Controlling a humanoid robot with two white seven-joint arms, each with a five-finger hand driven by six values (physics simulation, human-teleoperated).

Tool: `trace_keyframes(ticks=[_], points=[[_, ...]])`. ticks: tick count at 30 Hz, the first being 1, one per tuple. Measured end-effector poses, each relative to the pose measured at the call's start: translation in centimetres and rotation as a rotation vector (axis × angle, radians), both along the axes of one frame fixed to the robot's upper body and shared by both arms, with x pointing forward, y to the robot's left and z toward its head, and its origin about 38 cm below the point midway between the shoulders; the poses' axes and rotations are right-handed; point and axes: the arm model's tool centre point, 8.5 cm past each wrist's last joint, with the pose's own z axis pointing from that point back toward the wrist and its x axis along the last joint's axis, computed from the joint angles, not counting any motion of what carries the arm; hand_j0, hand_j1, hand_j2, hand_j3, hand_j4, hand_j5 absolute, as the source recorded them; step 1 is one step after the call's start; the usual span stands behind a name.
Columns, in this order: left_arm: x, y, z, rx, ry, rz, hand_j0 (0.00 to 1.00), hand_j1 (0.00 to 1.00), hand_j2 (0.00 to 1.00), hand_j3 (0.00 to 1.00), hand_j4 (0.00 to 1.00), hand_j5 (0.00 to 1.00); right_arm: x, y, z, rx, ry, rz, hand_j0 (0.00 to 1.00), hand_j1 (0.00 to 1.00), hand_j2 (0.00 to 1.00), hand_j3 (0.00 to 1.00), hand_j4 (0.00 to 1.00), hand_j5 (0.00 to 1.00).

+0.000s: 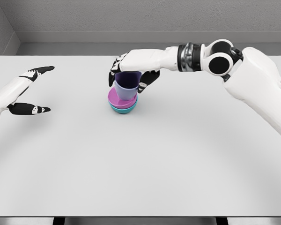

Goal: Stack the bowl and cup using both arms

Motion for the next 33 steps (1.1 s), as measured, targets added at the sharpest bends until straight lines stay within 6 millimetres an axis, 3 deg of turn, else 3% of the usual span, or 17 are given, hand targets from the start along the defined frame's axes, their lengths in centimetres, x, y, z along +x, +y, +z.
trace_keyframes(ticks=[22, 24, 26, 33], points=[[0.0, -0.1, 0.0, 0.0, -0.001, -0.002, 1.0, 1.0, 1.0, 1.0, 1.0, 1.0, 0.1, 1.4, -0.5, -0.004, 0.005, 0.016, 0.63, 0.63, 0.63, 0.63, 0.63, 0.63], [0.0, -0.1, 0.0, 0.0, -0.001, -0.002, 1.0, 1.0, 1.0, 1.0, 1.0, 1.0, 0.1, 1.4, -0.6, -0.005, 0.006, 0.015, 0.7, 0.7, 0.7, 0.7, 0.7, 0.7], [0.0, -0.1, 0.0, 0.0, -0.001, -0.002, 1.0, 1.0, 1.0, 1.0, 1.0, 1.0, 0.1, 1.3, -0.7, -0.006, 0.009, 0.014, 1.0, 1.0, 1.0, 1.0, 1.0, 1.0], [0.0, -0.1, 0.0, 0.0, -0.001, -0.002, 1.0, 1.0, 1.0, 1.0, 1.0, 1.0, 0.0, 1.4, -0.6, 0.0, 0.004, 0.027, 1.0, 1.0, 1.0, 1.0, 1.0, 1.0]])
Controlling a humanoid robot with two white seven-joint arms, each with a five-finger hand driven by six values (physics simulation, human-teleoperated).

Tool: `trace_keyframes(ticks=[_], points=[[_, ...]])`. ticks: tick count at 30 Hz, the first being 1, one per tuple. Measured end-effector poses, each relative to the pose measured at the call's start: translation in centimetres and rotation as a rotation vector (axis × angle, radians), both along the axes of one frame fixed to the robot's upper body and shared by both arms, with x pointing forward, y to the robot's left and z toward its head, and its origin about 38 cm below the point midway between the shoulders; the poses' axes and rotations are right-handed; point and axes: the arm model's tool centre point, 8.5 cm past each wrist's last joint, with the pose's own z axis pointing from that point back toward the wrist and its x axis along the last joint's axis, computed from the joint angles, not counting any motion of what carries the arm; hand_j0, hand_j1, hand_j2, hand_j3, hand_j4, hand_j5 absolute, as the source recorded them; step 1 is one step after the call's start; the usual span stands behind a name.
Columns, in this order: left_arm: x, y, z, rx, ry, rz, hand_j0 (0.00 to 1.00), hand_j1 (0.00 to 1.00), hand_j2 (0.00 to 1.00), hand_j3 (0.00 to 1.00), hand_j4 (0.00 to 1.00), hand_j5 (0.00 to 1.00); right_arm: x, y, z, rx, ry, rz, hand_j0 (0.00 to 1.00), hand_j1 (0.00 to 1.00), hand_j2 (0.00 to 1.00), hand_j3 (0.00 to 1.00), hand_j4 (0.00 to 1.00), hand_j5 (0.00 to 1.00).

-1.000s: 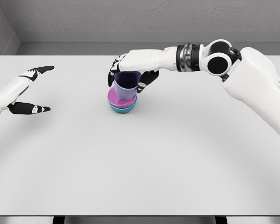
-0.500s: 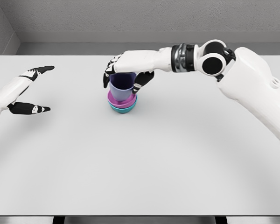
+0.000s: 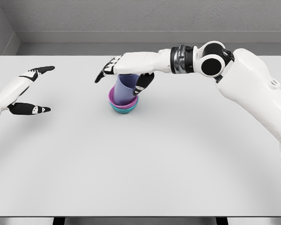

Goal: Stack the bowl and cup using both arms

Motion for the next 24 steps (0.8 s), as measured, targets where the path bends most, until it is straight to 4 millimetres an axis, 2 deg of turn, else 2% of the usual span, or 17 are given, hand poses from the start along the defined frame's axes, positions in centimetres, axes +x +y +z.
trace_keyframes(ticks=[4, 7, 10, 14, 15, 17, 20, 24], points=[[0.0, -0.1, -0.1, -0.005, 0.0, 0.0, 1.0, 1.0, 1.0, 1.0, 1.0, 1.0, 0.0, -0.4, 0.1, 0.001, -0.005, 0.003, 1.0, 1.0, 1.0, 1.0, 1.0, 1.0], [0.0, -0.2, -0.1, -0.007, 0.0, 0.0, 1.0, 1.0, 1.0, 1.0, 1.0, 1.0, 0.4, -3.0, 0.6, -0.008, -0.028, -0.01, 1.0, 1.0, 1.0, 1.0, 1.0, 1.0], [0.1, -0.2, 0.0, -0.007, -0.002, -0.001, 1.0, 1.0, 1.0, 1.0, 1.0, 1.0, 1.1, -9.2, 0.8, -0.014, -0.04, -0.108, 1.0, 1.0, 1.0, 1.0, 1.0, 1.0], [0.0, -0.3, -0.1, -0.008, -0.002, -0.002, 1.0, 1.0, 1.0, 1.0, 1.0, 1.0, 0.6, -19.7, -1.2, -0.039, -0.003, -0.306, 1.0, 1.0, 1.0, 1.0, 1.0, 1.0], [-0.1, -0.3, -0.1, -0.008, -0.002, -0.003, 1.0, 1.0, 1.0, 1.0, 1.0, 1.0, 0.3, -21.8, -1.1, -0.045, -0.004, -0.347, 1.0, 1.0, 1.0, 1.0, 1.0, 1.0], [-0.1, -0.5, 0.0, -0.009, -0.005, -0.007, 1.0, 1.0, 1.0, 1.0, 1.0, 1.0, 0.1, -24.6, 0.0, -0.05, -0.025, -0.402, 1.0, 1.0, 1.0, 1.0, 1.0, 1.0], [-0.1, -0.7, 0.0, -0.014, -0.009, -0.011, 1.0, 1.0, 1.0, 1.0, 1.0, 1.0, -0.1, -26.6, 0.9, -0.053, -0.039, -0.443, 1.0, 1.0, 1.0, 1.0, 1.0, 1.0], [-0.1, -0.8, 0.0, -0.016, -0.011, -0.012, 1.0, 1.0, 1.0, 1.0, 1.0, 1.0, -0.1, -27.4, 1.1, -0.052, -0.042, -0.462, 1.0, 1.0, 1.0, 1.0, 1.0, 1.0]])
